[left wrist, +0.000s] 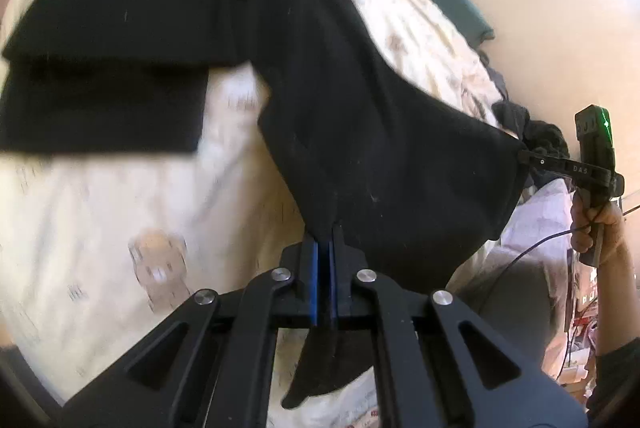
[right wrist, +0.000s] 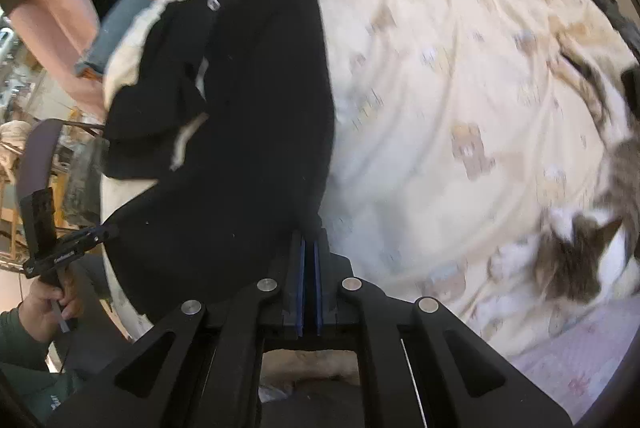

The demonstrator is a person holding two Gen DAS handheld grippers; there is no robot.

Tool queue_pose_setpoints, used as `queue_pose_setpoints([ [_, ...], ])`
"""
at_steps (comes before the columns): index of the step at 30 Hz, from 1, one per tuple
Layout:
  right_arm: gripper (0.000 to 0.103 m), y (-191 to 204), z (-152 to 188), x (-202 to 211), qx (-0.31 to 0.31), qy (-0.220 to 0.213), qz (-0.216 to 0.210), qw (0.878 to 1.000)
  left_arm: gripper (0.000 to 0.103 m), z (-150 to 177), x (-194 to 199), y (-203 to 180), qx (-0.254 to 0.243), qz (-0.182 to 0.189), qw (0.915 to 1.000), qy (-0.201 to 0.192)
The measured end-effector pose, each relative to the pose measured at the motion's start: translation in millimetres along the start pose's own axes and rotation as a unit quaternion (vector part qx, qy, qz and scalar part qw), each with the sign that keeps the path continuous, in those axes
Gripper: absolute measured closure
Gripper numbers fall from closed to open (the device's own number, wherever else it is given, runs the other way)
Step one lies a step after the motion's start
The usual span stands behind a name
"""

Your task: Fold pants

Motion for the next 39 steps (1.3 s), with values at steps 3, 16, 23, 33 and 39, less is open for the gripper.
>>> queue_pose_setpoints([
  [3, 0.100, -2, -28, 10, -0.012, -0.050, -0.022, 0.998, 0.101, -37, 11, -3, -0.017, -0.002, 0.9996, -0.023],
  [16, 0.100, -48, -177, -96, -0.081, -0.070, -0.027, 0.994, 0.101, -195, -62, 68, 0.011, -0.073, 0.9971, -0.019],
  [23, 0.100, -61, -236, -169, -0.086, -0.048, 0.025, 0.995, 0.100, -261, -112, 103, 0.000, -0.146, 0.9892, -0.015],
  [33, 0.080, -77, -228, -232, -0.066, 0.017, 0.095, 0.993, 0.072, -262, -161, 138, 0.020, -0.190, 0.9810, 0.035],
  [39, 0.042, -86, -231, -174, -0.072, -0.060, 0.107, 0.990, 0.030, -258, -112, 116, -0.048, -0.242, 0.9688, -0.028],
])
Point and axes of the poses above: each gripper's, at about its wrist camera, not at the fingertips, and x roughly against the way its jaws point, y to its left, z to its underside, the point moved 9 cm from there along -x, roughly the way its jaws point, and after that the axes turned 6 degrees about z, right-handed, at the moved point
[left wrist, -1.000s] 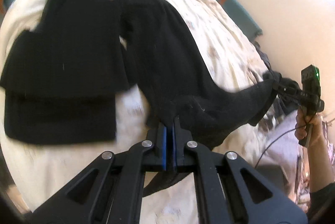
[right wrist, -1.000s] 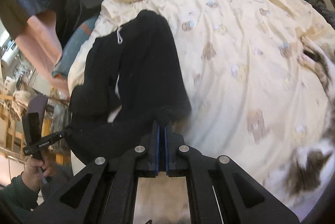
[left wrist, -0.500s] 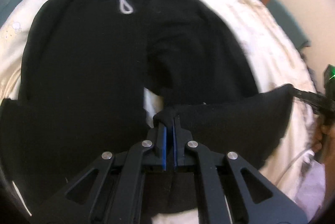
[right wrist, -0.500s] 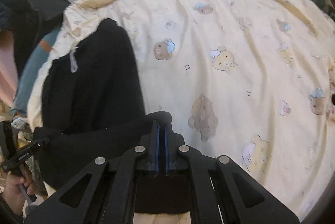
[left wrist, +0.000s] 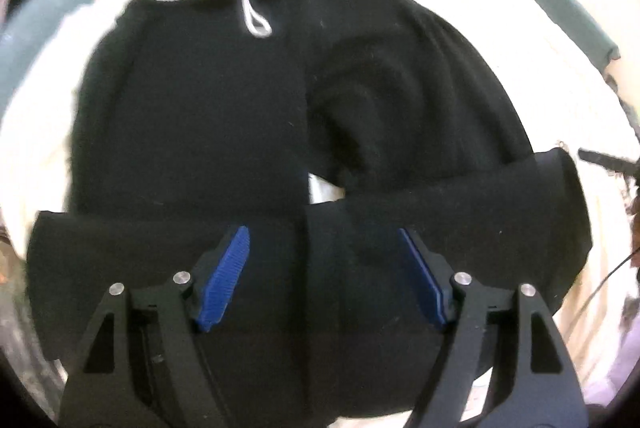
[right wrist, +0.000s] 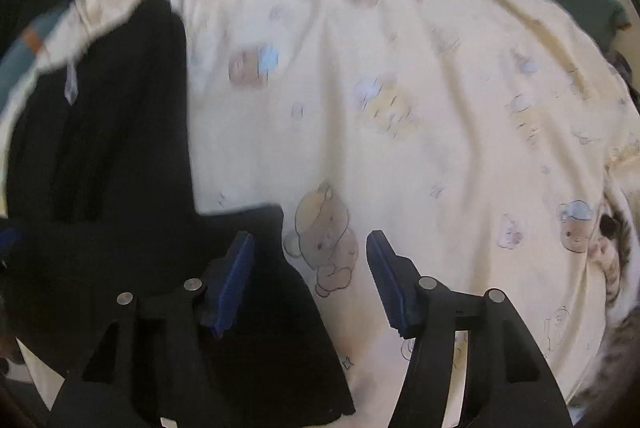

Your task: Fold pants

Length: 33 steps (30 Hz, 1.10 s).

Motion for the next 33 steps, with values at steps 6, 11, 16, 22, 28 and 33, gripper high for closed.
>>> queue_pose_setpoints([
  [6, 0.042, 81, 37, 10, 0.030, 0.019, -0.131, 0.991, 0.030, 11, -12, -52, -0.016, 0.061, 0.9980, 0.008],
  [11, 0.042, 107, 60, -39, -0.006, 0.062, -0.124, 0.990, 0.030, 22, -68, -73, 0.006, 0.110, 0.9906, 0.081],
  [16, 0.060, 58, 49, -51, -0.061, 0.032, -0.037, 0.997, 0.041, 34, -86, -50, 0.049, 0.079, 0.9905, 0.102],
  [22, 0.057, 23, 64, -21, -0.091, 0.030, -0.062, 0.993, 0.035, 35, -65, -56, 0.031, 0.056, 0.9933, 0.097],
  [28, 0.057, 53, 100, 23, -0.118, 0.012, -0.138, 0.983, 0.023, 52, -26, -48, 0.077, 0.078, 0.9903, 0.085],
  [33, 0.048, 97, 135, 52, -0.103, 0.004, -0.186, 0.977, 0.023, 78, 22, -38, 0.067, 0.076, 0.9929, 0.064],
])
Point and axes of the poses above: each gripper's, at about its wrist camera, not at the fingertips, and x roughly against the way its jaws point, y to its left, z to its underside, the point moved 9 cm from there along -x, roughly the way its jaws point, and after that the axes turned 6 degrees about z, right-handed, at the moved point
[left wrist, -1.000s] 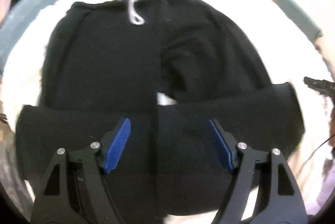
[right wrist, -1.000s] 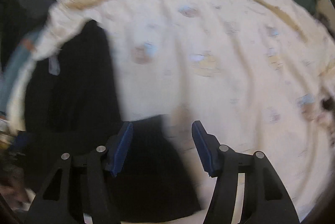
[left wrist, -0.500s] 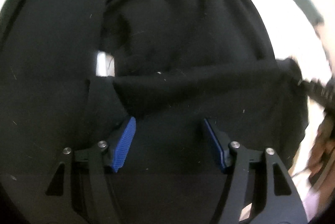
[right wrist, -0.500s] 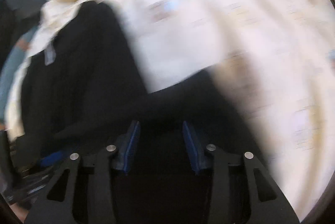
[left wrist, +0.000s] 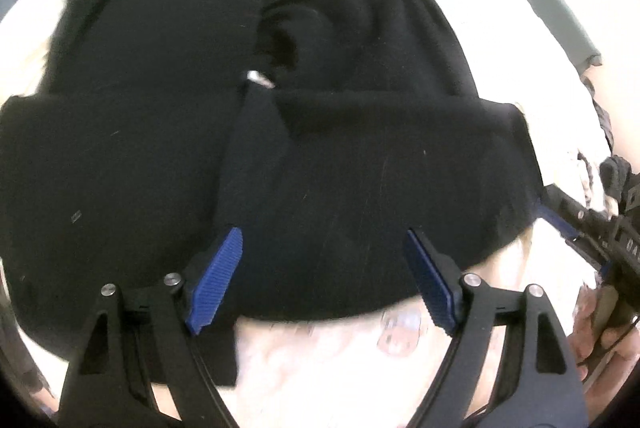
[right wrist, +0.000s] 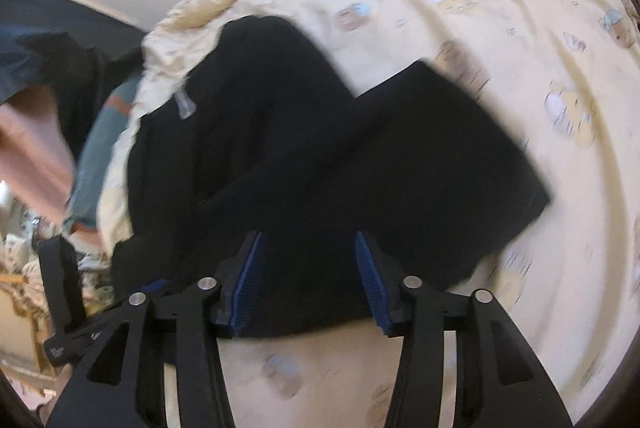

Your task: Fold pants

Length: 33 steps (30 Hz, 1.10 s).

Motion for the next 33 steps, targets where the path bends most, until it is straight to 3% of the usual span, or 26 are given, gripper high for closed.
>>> queue_pose_setpoints([
  [4, 0.046, 28, 38, 3, 0.014, 0.005, -0.036, 0.999, 0.022, 28, 36, 13, 0.002, 0.001, 0.9998, -0.020],
  [10, 0.045, 39, 99, -5, -0.008, 0.039, -0.070, 0.997, 0.022, 74, 82, 68, 0.023, -0.023, 0.9973, -0.065],
  [16, 0.040, 41, 121, -14, -0.021, 0.054, -0.082, 0.995, 0.013, 122, 101, 137, 0.124, -0.027, 0.9859, -0.110],
  [19, 0.038, 37, 121, -21, -0.031, 0.057, -0.084, 0.994, 0.012, 139, 92, 161, 0.181, -0.011, 0.9756, -0.124],
  [21, 0.036, 35, 122, -29, -0.034, 0.065, -0.081, 0.994, 0.012, 147, 84, 172, 0.228, 0.013, 0.9636, -0.140],
  [23, 0.036, 31, 124, -34, -0.043, 0.071, -0.083, 0.993, 0.012, 150, 78, 182, 0.272, 0.038, 0.9482, -0.159],
  [27, 0.036, 26, 121, -42, -0.050, 0.072, -0.078, 0.993, 0.005, 160, 47, 209, 0.384, 0.073, 0.9023, -0.182],
  [31, 0.036, 20, 121, -49, -0.064, 0.079, -0.080, 0.992, 0.000, 153, 39, 209, 0.381, 0.059, 0.8999, -0.205],
  [33, 0.036, 17, 120, -52, -0.069, 0.080, -0.079, 0.991, 0.000, 142, 40, 202, 0.368, 0.084, 0.8988, -0.222],
])
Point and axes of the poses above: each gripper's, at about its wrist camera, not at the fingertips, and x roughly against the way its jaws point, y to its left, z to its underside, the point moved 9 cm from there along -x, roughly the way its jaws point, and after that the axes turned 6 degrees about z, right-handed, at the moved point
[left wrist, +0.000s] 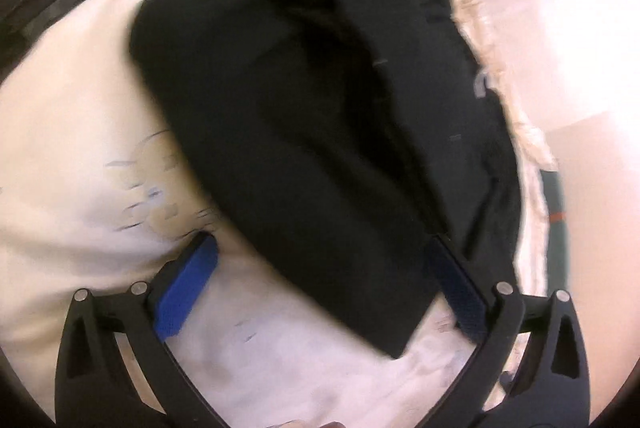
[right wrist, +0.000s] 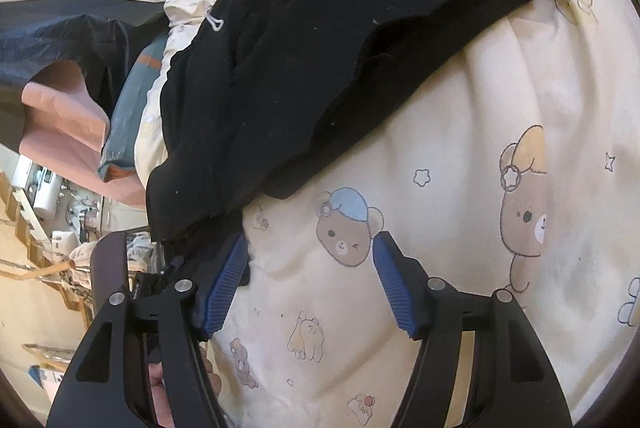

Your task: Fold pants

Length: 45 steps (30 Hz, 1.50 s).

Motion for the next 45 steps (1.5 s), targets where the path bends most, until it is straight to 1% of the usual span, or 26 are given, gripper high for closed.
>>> queue_pose_setpoints([
  [2, 0.036, 0, -1, -2, -0.003, 0.001, -0.001, 1.000, 0.000, -4, -6, -3, 0.004, 0.006, 1.0000, 0.003],
  [4, 0.036, 0, -2, -5, -0.005, 0.003, -0.003, 1.000, 0.000, -10, -15, -1, 0.020, -0.009, 0.9998, 0.005],
  [9, 0.036, 1, -4, -8, -0.001, 0.003, -0.001, 1.000, 0.000, -28, -24, -16, 0.026, -0.007, 0.9995, -0.012],
  [11, 0.036, 0, -5, -8, -0.003, 0.002, -0.002, 1.000, 0.001, -33, -27, -16, 0.043, -0.010, 0.9988, -0.021],
  [12, 0.036, -1, -6, -7, -0.006, -0.001, -0.004, 1.000, 0.001, -37, -29, -13, 0.065, -0.006, 0.9974, -0.031],
  [13, 0.036, -3, -8, -6, -0.012, -0.004, -0.007, 1.000, 0.001, -41, -30, -12, 0.073, -0.002, 0.9966, -0.037],
  [14, 0.036, -6, -10, -3, -0.021, -0.009, -0.013, 1.000, 0.004, -43, -31, -12, 0.074, 0.000, 0.9964, -0.042],
  [17, 0.035, -21, -19, 8, -0.063, -0.032, -0.028, 0.997, 0.034, -44, -35, -22, 0.051, 0.000, 0.9981, -0.033],
  [18, 0.035, -27, -22, 13, -0.081, -0.041, -0.035, 0.995, 0.041, -43, -38, -26, 0.036, -0.001, 0.9991, -0.021],
  [19, 0.034, -32, -25, 17, -0.094, -0.048, -0.042, 0.994, 0.046, -42, -41, -28, 0.024, -0.007, 0.9996, -0.014],
  [21, 0.030, -42, -34, 24, -0.124, -0.065, -0.055, 0.989, 0.067, -40, -45, -24, 0.006, -0.027, 0.9996, 0.002],
  [22, 0.029, -46, -37, 24, -0.132, -0.067, -0.057, 0.987, 0.070, -40, -45, -20, 0.003, -0.028, 0.9996, 0.006],
  [23, 0.029, -50, -40, 23, -0.142, -0.067, -0.058, 0.986, 0.077, -40, -45, -17, 0.003, -0.025, 0.9996, 0.011],
  [24, 0.029, -51, -43, 21, -0.147, -0.065, -0.062, 0.985, 0.081, -40, -44, -15, 0.001, -0.015, 0.9998, 0.015],
  [26, 0.029, -49, -52, 12, -0.145, -0.058, -0.066, 0.985, 0.086, -42, -43, -17, -0.009, -0.004, 0.9997, 0.022],
  [29, 0.029, -44, -66, -3, -0.142, -0.059, -0.064, 0.986, 0.086, -44, -44, -24, -0.037, -0.009, 0.9989, 0.028],
  [31, 0.029, -43, -71, -20, -0.144, -0.052, -0.051, 0.987, 0.086, -45, -46, -23, -0.025, -0.008, 0.9991, 0.034],
  [33, 0.027, -43, -78, -26, -0.148, -0.065, -0.056, 0.985, 0.084, -49, -50, -24, -0.003, -0.009, 0.9993, 0.037],
  [35, 0.027, -39, -87, -26, -0.155, -0.094, -0.070, 0.981, 0.082, -49, -50, -20, 0.013, -0.008, 0.9991, 0.038],
  [37, 0.027, -37, -93, -26, -0.169, -0.113, -0.084, 0.975, 0.080, -50, -52, -18, 0.016, -0.015, 0.9991, 0.036],
  [38, 0.030, -36, -96, -28, -0.173, -0.118, -0.083, 0.974, 0.080, -51, -54, -19, 0.013, -0.017, 0.9992, 0.034],
  [40, 0.042, -33, -103, -32, -0.170, -0.125, -0.072, 0.975, 0.083, -51, -55, -19, 0.010, -0.015, 0.9994, 0.028],
  [41, 0.058, -34, -104, -33, -0.172, -0.124, -0.066, 0.975, 0.088, -51, -54, -20, 0.011, -0.010, 0.9995, 0.027],
  [42, 0.081, -36, -105, -34, -0.174, -0.123, -0.057, 0.975, 0.090, -51, -51, -24, 0.001, -0.009, 0.9997, 0.024],
  [43, 0.093, -35, -106, -32, -0.174, -0.125, -0.056, 0.975, 0.091, -50, -47, -25, -0.006, -0.007, 0.9997, 0.022],
  [45, 0.094, -29, -107, -23, -0.152, -0.138, -0.043, 0.978, 0.092, -52, -38, -34, -0.006, 0.005, 0.9999, 0.015],
])
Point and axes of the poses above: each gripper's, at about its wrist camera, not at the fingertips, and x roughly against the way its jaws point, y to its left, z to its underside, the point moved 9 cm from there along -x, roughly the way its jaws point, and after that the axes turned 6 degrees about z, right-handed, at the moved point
